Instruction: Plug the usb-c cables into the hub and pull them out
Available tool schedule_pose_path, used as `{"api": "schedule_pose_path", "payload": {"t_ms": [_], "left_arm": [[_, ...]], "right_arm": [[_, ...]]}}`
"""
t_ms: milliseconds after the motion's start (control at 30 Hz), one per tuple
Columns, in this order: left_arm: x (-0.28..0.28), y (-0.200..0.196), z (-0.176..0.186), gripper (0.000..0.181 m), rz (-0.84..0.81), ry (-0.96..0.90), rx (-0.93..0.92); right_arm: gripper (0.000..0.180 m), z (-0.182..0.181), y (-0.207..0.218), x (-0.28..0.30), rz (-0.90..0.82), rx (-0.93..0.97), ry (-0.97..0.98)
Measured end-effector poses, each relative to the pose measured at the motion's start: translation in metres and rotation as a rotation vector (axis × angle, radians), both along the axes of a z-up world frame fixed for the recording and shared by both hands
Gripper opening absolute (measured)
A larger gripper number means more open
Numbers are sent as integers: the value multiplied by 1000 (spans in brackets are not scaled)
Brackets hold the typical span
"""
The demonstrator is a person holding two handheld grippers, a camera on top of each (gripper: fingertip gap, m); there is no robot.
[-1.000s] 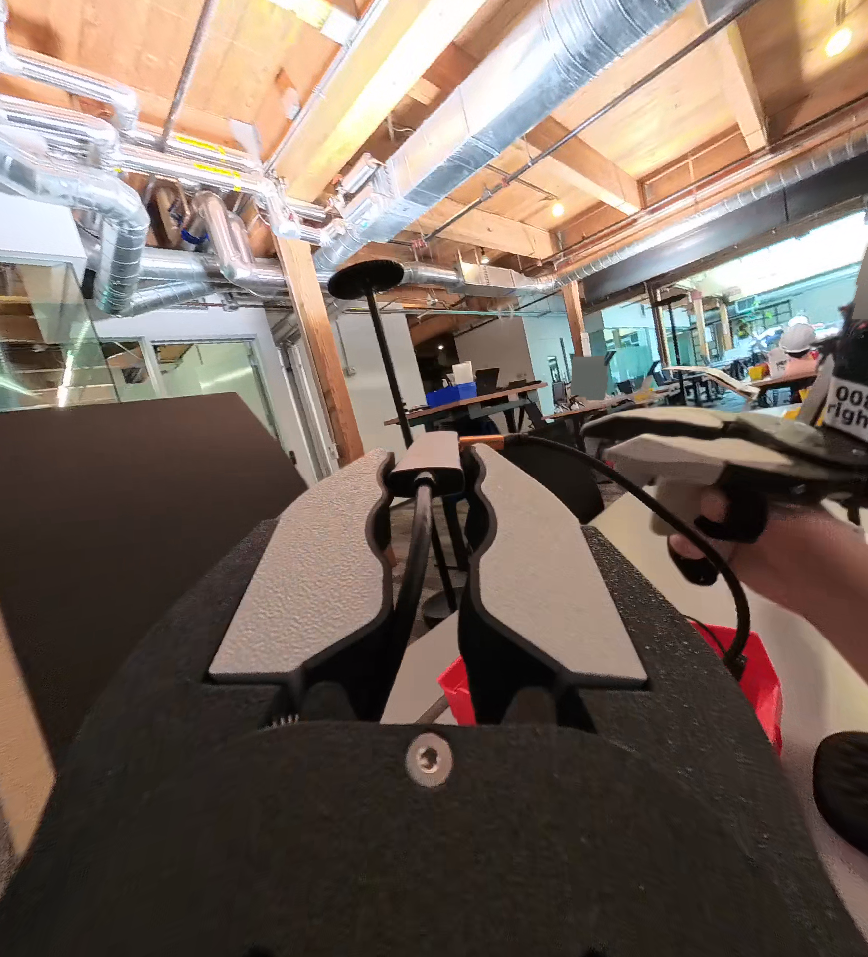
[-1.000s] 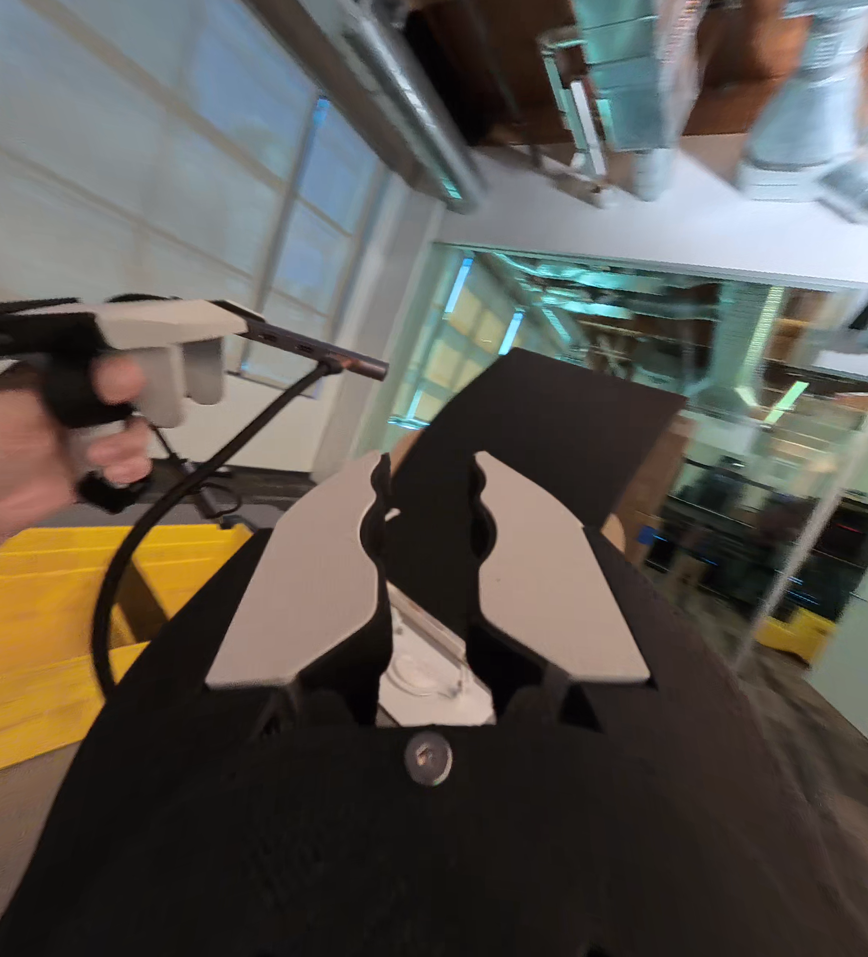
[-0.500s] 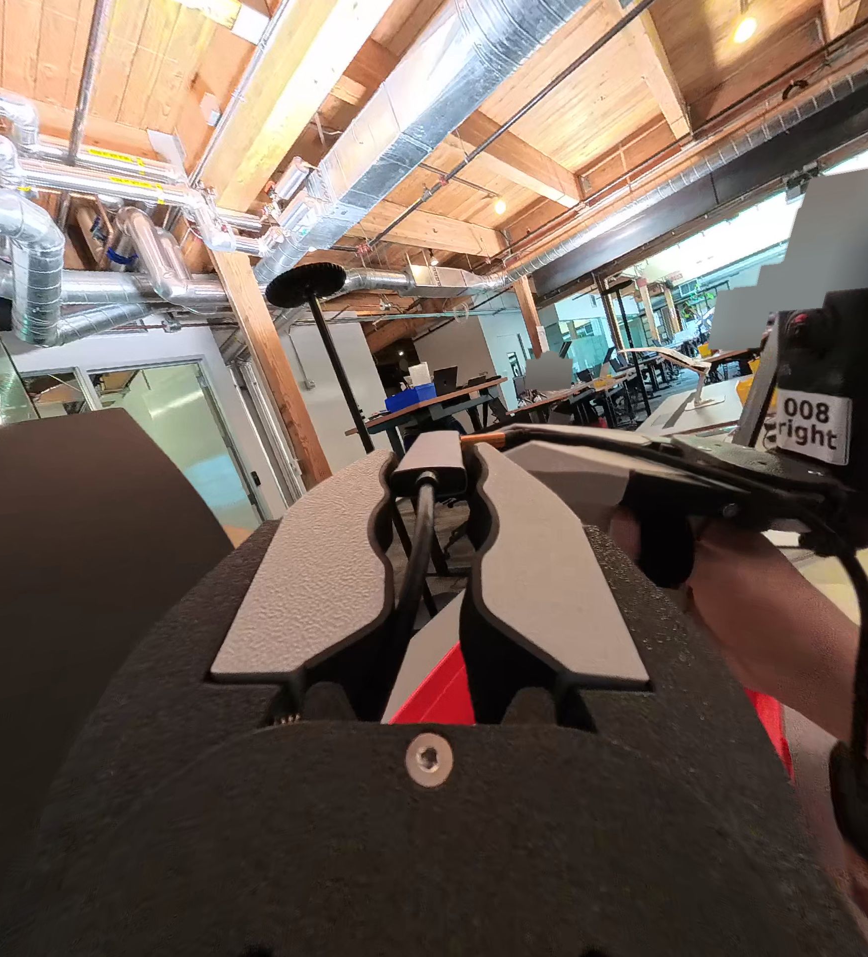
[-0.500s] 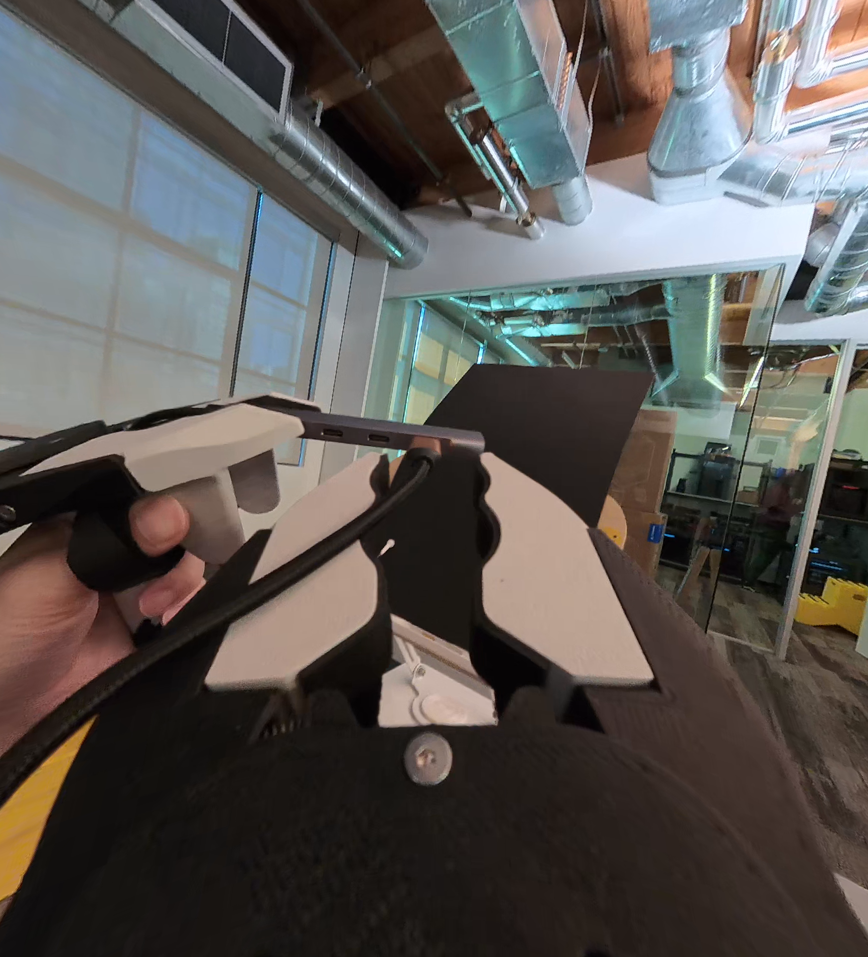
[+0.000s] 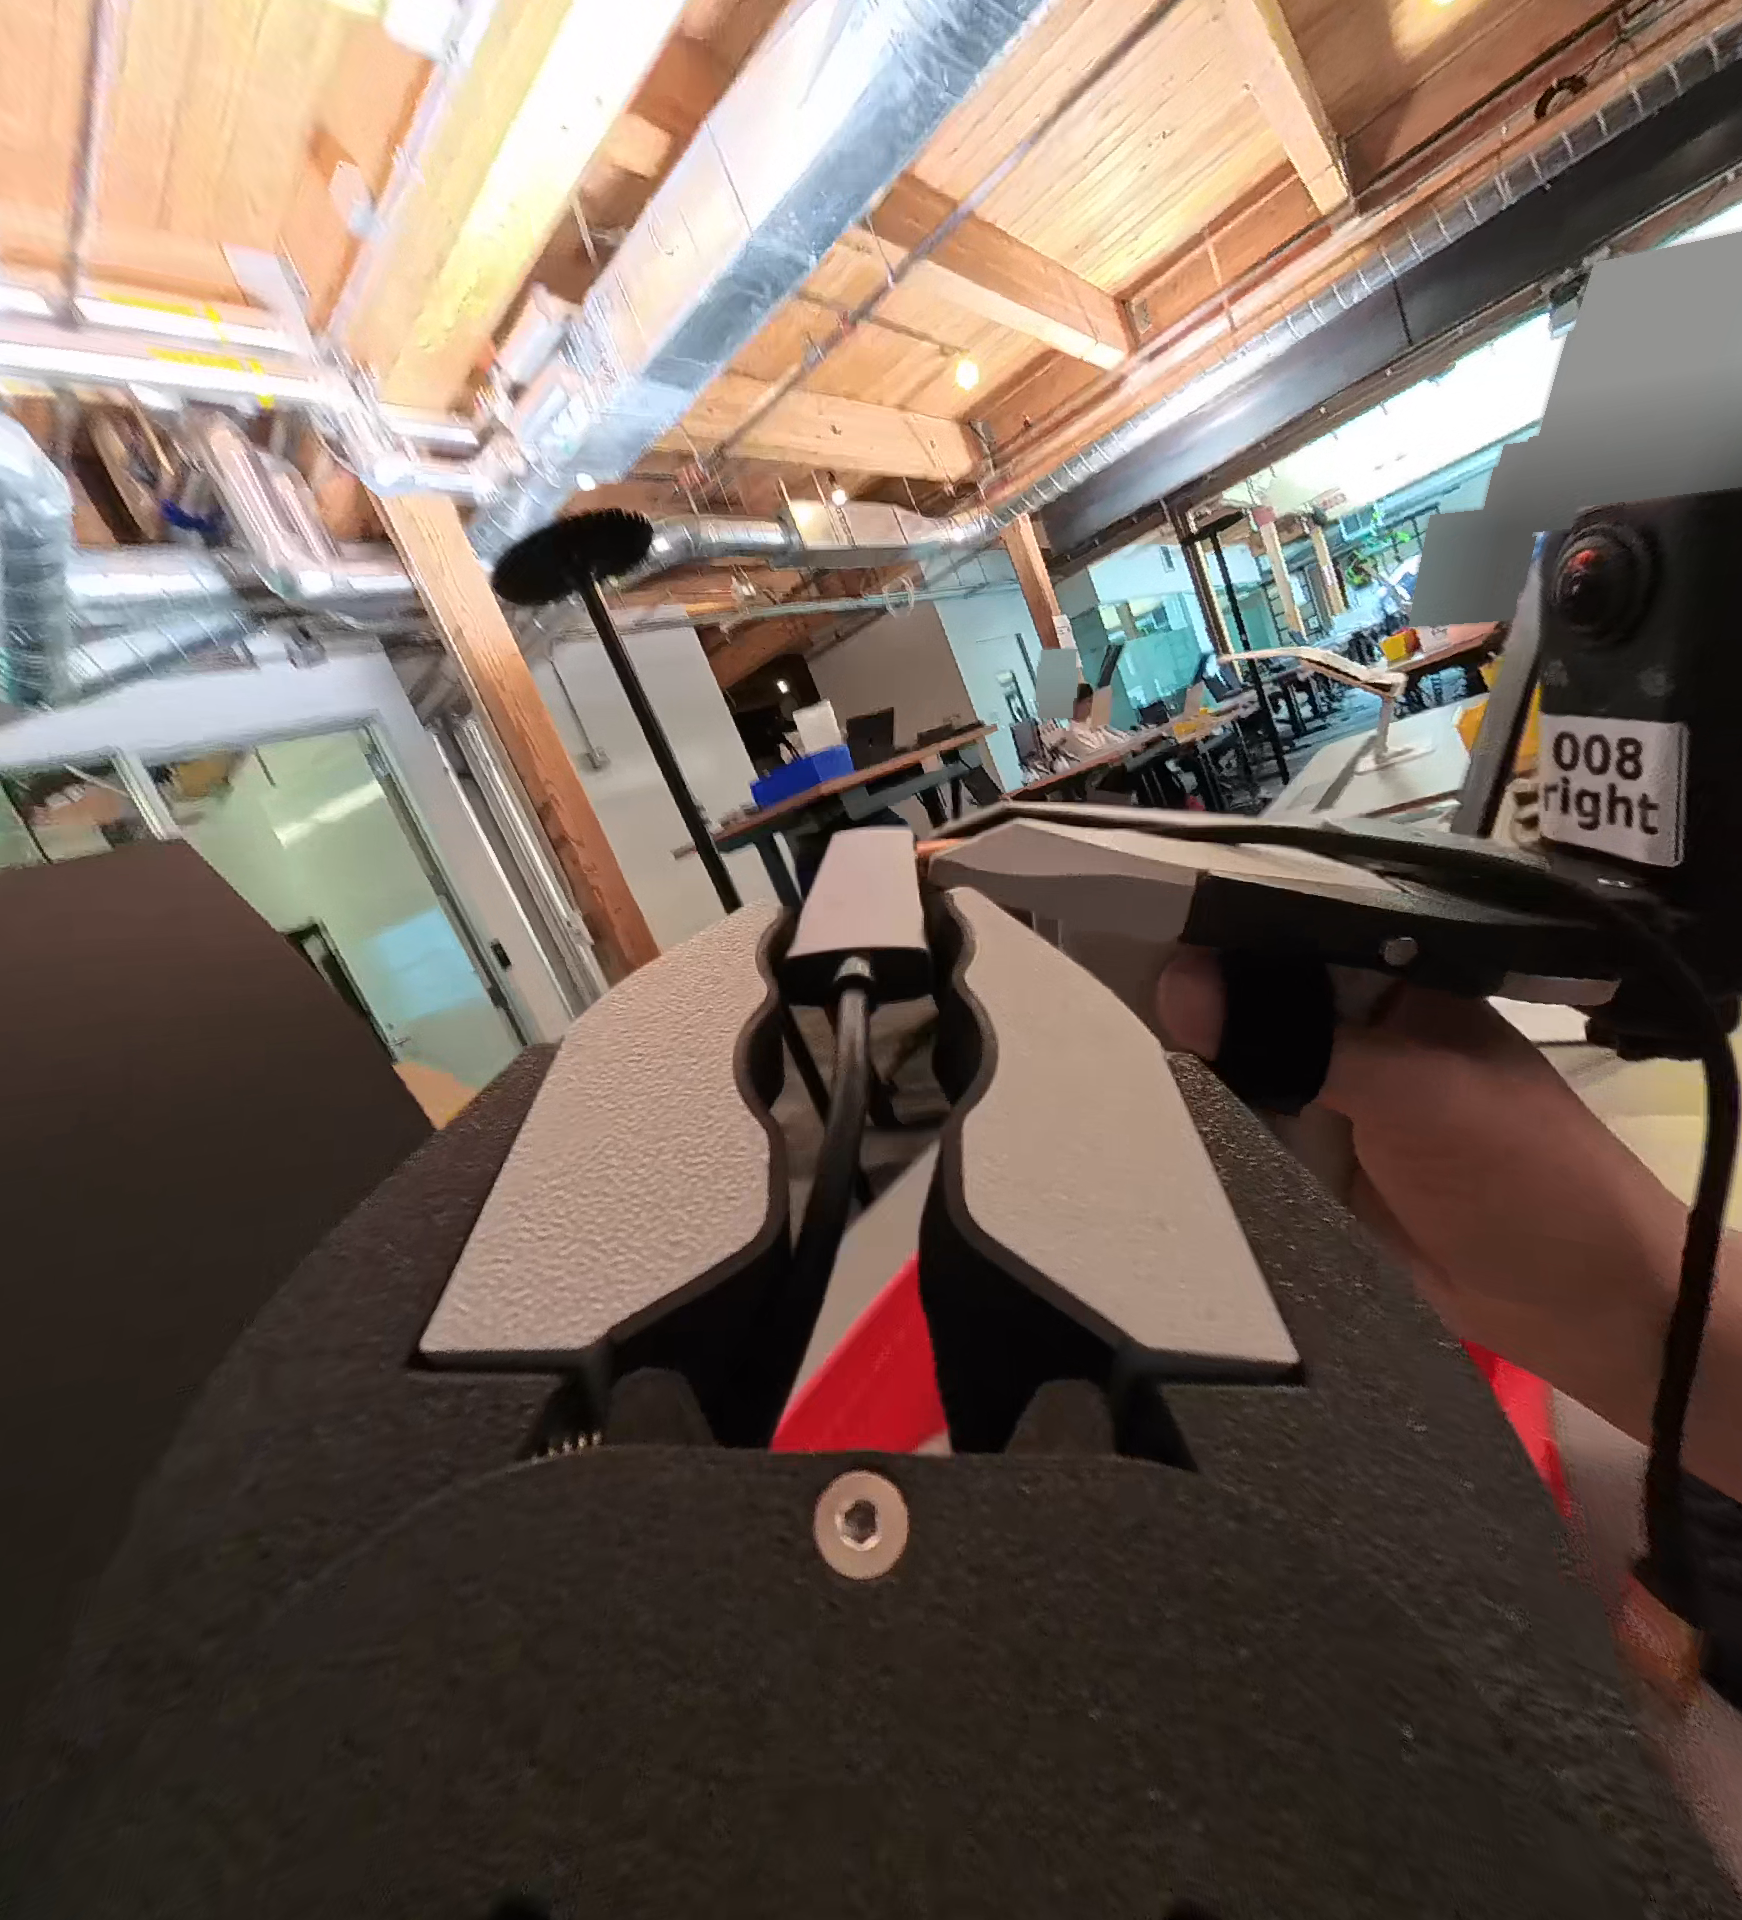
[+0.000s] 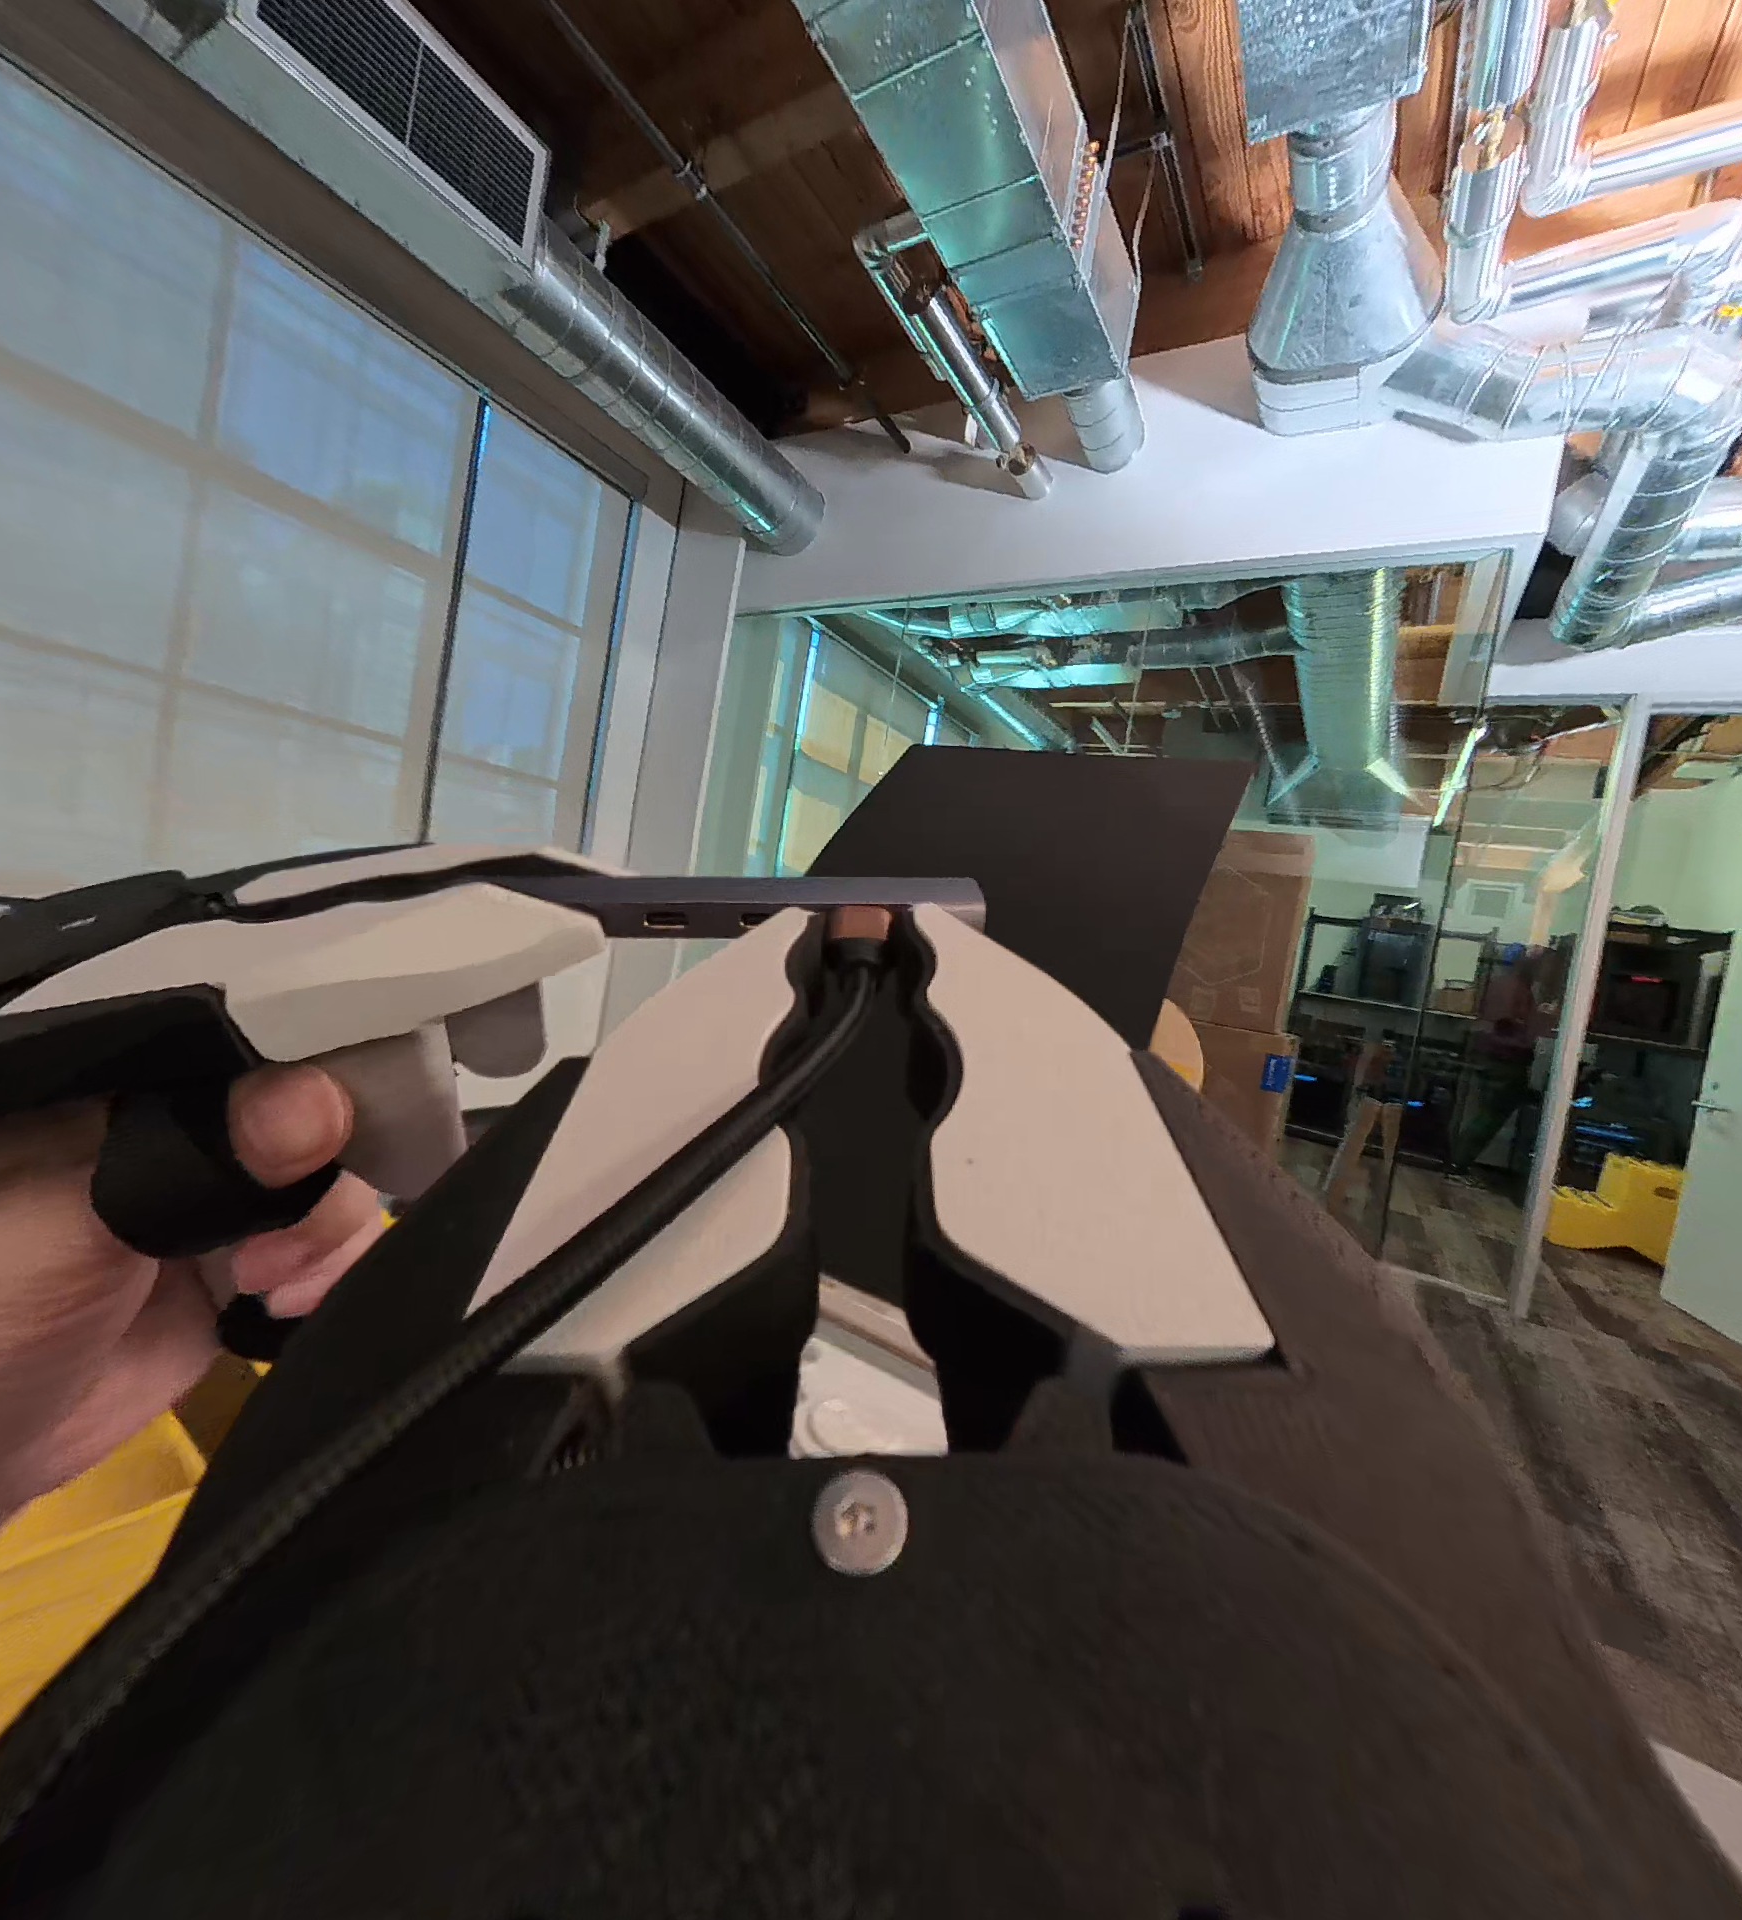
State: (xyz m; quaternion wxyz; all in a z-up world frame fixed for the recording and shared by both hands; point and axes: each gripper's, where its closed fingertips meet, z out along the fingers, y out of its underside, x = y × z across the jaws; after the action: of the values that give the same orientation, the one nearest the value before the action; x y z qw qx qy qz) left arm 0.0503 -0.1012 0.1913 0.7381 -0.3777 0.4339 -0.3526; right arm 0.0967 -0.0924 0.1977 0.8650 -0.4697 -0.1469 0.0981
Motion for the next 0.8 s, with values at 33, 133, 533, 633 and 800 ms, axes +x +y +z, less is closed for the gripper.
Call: {"api": "schedule_pose_path", "payload": {"t_ms": [33,133,533,633,800], "left_arm": [[2,1,-3,24,-18,29,-31],[5,1,-7,24,-66,55,-77],[6,-6,-8,49,-71,93,-123],[6,-5,-8,47,-37,104,-140],[9,-2,-7,43,-12,63,-158]], "right_arm": [[13,1,-1,2,-21,15,-18],[14,2,-4,3,-56,41,-60],[13,3,-7,4,-92,70,-98],[13,2,-8,-4,-93,82,-120],[14,6,-16,-9,-100,119,-124]]}}
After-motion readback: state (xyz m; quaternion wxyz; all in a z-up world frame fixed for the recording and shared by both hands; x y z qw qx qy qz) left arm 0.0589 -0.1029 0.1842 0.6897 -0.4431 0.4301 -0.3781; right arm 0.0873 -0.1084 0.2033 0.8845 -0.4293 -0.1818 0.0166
